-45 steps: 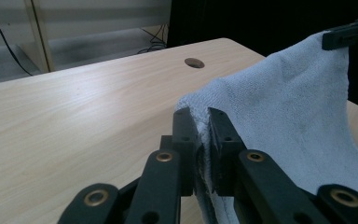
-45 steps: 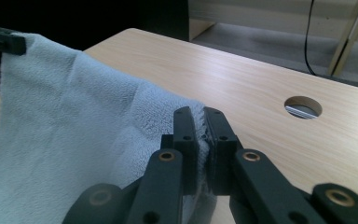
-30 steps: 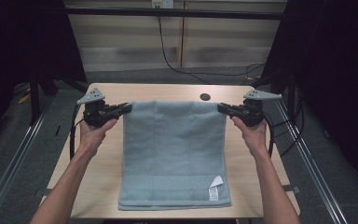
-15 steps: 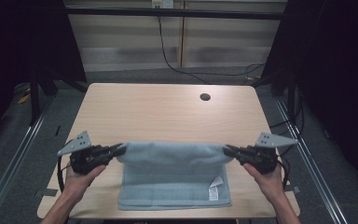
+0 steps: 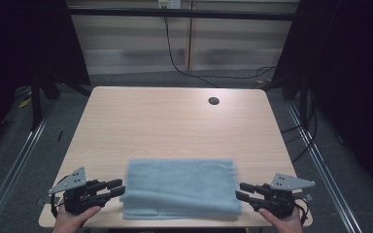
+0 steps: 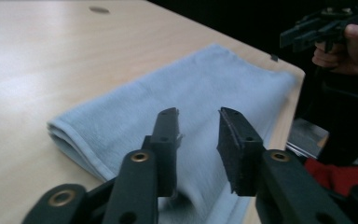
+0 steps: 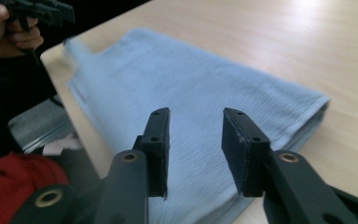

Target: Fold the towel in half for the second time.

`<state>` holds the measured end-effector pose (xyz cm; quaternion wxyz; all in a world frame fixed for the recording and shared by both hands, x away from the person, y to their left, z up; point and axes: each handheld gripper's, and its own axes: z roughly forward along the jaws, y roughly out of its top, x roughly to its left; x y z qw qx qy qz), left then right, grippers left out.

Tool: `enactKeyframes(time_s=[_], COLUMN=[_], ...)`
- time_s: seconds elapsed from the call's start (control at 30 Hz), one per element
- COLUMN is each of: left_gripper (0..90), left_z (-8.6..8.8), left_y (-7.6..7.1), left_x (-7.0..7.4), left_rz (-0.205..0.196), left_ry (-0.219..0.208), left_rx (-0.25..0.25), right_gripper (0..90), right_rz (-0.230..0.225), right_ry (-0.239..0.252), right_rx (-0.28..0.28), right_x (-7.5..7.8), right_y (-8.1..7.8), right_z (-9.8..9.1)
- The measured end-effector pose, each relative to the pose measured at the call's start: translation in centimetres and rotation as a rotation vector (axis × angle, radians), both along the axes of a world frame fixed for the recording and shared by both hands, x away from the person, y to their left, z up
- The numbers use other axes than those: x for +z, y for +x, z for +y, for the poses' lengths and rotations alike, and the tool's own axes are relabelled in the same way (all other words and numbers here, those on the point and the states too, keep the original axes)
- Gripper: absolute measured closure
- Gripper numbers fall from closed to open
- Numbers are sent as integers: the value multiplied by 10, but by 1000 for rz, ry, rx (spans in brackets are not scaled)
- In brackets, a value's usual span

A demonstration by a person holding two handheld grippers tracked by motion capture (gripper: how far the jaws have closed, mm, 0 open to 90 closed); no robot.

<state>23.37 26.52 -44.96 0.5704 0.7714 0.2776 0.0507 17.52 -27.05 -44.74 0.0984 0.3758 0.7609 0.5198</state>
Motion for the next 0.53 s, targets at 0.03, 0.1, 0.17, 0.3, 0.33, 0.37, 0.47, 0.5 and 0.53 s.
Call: enactKeyframes(time_s=[0.03,0.1,0.17,0.3,0.33,0.37,0.47,0.5,0.53], left_gripper=[591,547,482,412,389,379,323,310,293], left_z=[-2,-6,-11,-13,-13,-12,-8,-7,-7], left_y=[5,17,32,56,58,59,59,58,58], left_x=[1,2,-2,-12,-15,-17,-24,-25,-25], left_rz=[8,7,32,77,77,82,93,93,93], left_ry=[3,35,61,77,74,82,92,98,98], left_rx=[19,60,85,132,148,160,187,190,190], right_gripper=[597,571,550,484,467,459,399,397,397], right_rz=[-9,-21,-27,-25,-25,-19,-2,-4,-4], right_ry=[5,-2,-4,-9,-9,-2,-10,-16,-16], right_rx=[-15,-41,-76,-122,-136,-150,-176,-182,-182], right_x=[2,4,4,-2,-4,-6,-11,-13,-13], right_y=[3,10,20,41,46,48,49,48,48], right_z=[-1,-2,-2,-4,-4,-5,-4,-5,-5])
